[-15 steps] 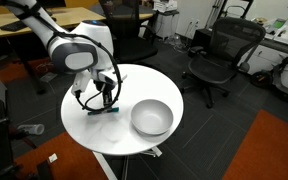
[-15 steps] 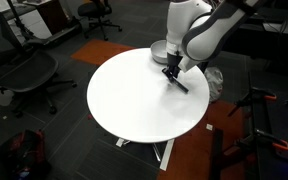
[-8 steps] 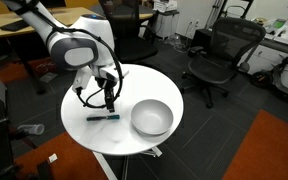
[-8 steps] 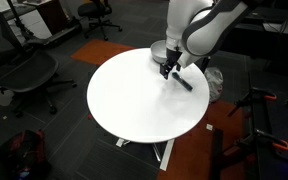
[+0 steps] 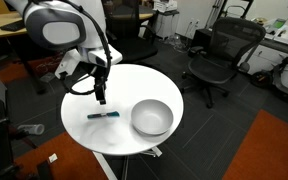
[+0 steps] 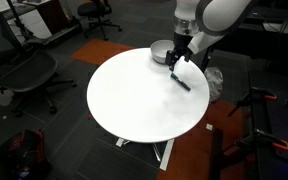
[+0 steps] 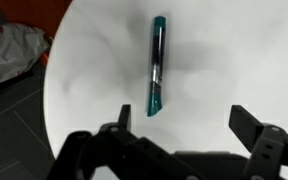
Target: Remove the marker from the bowl
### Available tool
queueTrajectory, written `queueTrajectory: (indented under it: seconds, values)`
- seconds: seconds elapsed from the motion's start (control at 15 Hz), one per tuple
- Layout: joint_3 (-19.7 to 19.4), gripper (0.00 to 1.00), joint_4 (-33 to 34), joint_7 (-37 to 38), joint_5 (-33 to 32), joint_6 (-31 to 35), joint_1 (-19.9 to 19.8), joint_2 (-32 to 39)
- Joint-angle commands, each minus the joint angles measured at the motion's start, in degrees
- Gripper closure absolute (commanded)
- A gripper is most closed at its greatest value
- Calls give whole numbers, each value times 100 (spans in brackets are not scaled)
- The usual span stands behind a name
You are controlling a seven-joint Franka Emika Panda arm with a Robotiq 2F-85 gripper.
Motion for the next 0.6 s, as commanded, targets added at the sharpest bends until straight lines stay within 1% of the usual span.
queueTrajectory:
  seconds: [0.0, 0.27, 0.33, 0.53]
  values:
    - [61, 0, -366, -98, -88, -581, -89, -741]
    - [141, 0, -396, -257, -63, -971, -201, -1032]
    - [164, 0, -225, -86, -58, -790, -191, -743]
    - [179, 0, -259, -157, -55, -850, -230, -844]
